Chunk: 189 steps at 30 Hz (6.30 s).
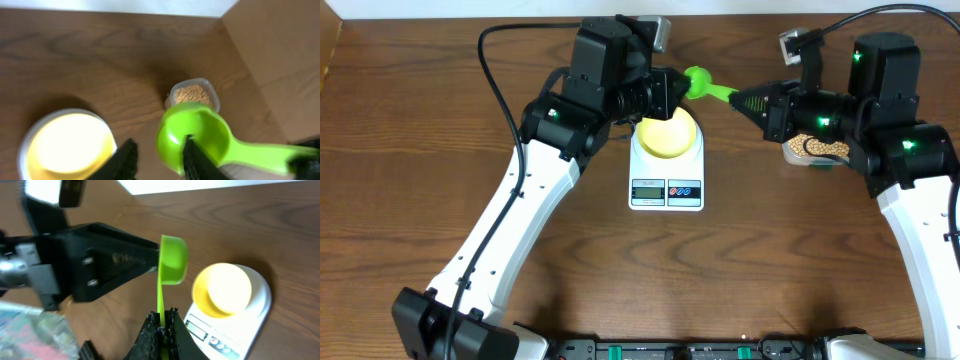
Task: Scoop item into bowl and weigh 50g on scale
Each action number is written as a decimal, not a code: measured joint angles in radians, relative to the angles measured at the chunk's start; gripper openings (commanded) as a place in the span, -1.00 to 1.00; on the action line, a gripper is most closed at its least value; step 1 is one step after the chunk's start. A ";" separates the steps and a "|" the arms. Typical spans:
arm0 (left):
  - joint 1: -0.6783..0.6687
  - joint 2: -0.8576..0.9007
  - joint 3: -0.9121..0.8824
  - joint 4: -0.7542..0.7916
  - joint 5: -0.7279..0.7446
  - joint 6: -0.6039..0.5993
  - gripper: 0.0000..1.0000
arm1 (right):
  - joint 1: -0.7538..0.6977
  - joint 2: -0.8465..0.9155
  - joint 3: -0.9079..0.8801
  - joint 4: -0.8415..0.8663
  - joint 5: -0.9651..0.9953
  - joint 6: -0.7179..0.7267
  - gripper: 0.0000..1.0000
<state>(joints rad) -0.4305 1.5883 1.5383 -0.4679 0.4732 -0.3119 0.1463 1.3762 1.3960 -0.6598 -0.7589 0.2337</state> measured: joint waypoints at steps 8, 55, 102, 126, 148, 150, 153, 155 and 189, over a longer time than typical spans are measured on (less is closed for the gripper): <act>0.000 0.000 0.000 -0.004 0.000 0.040 -0.11 | 0.000 0.000 0.000 -0.063 0.243 0.005 -0.98; -0.259 0.303 -0.230 -0.178 -0.245 0.257 0.13 | -0.084 0.001 0.000 -0.375 0.823 0.047 -0.98; -0.267 0.303 -0.334 -0.013 -0.297 0.257 0.37 | -0.084 0.001 0.004 -0.388 0.823 0.047 -0.98; -0.271 0.312 -0.333 0.006 -0.296 0.251 0.43 | -0.084 0.001 0.004 -0.391 0.824 0.045 -0.98; -0.304 0.342 -0.298 -0.028 -0.316 0.234 0.43 | -0.084 0.001 0.004 -0.391 0.842 0.045 -0.98; -0.305 0.342 -0.296 -0.040 -0.315 0.234 0.43 | -0.084 0.001 0.004 -0.391 0.843 0.045 -0.98; -0.306 0.340 -0.293 -0.058 -0.319 0.230 0.43 | -0.084 0.001 0.004 -0.391 0.842 0.045 -0.98; -0.307 0.335 -0.295 -0.073 -0.325 0.226 0.43 | -0.084 0.001 0.004 -0.391 0.843 0.045 -0.98; -0.257 -0.208 -0.349 -0.239 -0.610 0.142 1.00 | -0.084 0.001 0.005 -0.408 0.918 0.044 -0.98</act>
<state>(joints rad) -0.6880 1.3800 1.1889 -0.7067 -0.1371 -0.1696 0.0620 1.3769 1.4010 -1.0676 0.1593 0.2779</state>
